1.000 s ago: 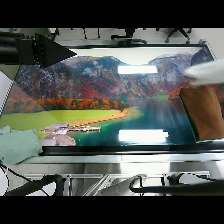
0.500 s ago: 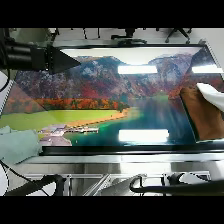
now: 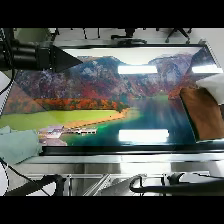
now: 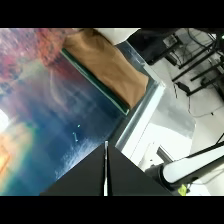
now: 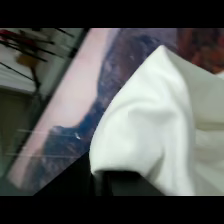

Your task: Fold the shirts.

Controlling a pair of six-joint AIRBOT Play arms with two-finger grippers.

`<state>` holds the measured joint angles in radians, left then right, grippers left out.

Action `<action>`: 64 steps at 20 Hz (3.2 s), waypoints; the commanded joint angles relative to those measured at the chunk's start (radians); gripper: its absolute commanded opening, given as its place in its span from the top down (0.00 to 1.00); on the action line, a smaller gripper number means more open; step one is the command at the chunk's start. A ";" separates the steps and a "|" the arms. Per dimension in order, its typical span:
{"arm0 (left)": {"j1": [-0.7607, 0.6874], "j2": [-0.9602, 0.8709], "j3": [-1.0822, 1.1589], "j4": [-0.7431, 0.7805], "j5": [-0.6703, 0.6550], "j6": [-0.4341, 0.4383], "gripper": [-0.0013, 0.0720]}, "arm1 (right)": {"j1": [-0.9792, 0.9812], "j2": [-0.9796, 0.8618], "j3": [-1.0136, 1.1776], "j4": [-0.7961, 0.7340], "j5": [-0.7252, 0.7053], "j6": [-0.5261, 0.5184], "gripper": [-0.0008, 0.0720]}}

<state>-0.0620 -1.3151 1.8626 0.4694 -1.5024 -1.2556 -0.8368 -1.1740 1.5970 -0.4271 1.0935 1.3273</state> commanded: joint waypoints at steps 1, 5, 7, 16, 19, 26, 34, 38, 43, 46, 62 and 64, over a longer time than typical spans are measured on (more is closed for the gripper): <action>0.001 0.000 -0.001 0.001 0.092 0.048 0.96 | 0.058 -0.180 0.091 0.480 -0.109 -0.311 0.96; 0.000 0.000 -0.001 0.002 0.180 0.071 0.96 | 0.091 -0.392 0.432 0.539 -0.056 -0.389 0.96; 0.000 0.000 -0.001 0.003 0.203 0.071 0.96 | 0.090 -0.432 0.536 0.505 -0.042 -0.371 0.96; 0.000 0.000 -0.002 0.010 0.200 0.071 0.96 | 0.063 -0.315 0.523 0.114 0.278 -0.010 0.96; 0.000 0.000 -0.002 0.010 0.190 0.071 0.96 | 0.024 -0.217 0.522 -0.059 0.327 0.090 0.96; 0.000 0.000 -0.002 0.009 0.139 0.108 0.96 | -0.040 -0.064 0.385 -0.421 0.579 0.256 0.96; 0.000 0.000 -0.002 0.009 0.095 0.124 0.96 | -0.041 0.083 0.072 -0.894 0.721 0.443 0.96; 0.000 0.000 -0.002 0.010 0.068 0.126 0.96 | -0.041 0.101 -0.141 -0.997 0.698 0.428 0.95; 0.000 0.000 -0.002 0.009 0.062 0.125 0.96 | -0.040 0.046 -0.240 -0.986 0.490 0.379 0.27; 0.000 0.000 -0.002 0.009 0.065 0.125 0.96 | -0.039 0.041 -0.200 -0.946 0.422 0.348 0.28; -0.063 0.211 -0.396 0.222 0.120 0.014 0.97 | 0.510 0.235 -0.237 -0.714 0.324 0.238 0.96; -0.100 0.304 -0.592 0.285 0.171 0.012 0.97 | 0.606 0.330 -0.402 -0.714 0.264 0.212 0.96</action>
<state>-0.1215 -1.1229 1.4952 0.6338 -1.4048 -1.2304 -0.3607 -0.9436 1.3800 -1.1210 1.4242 1.5757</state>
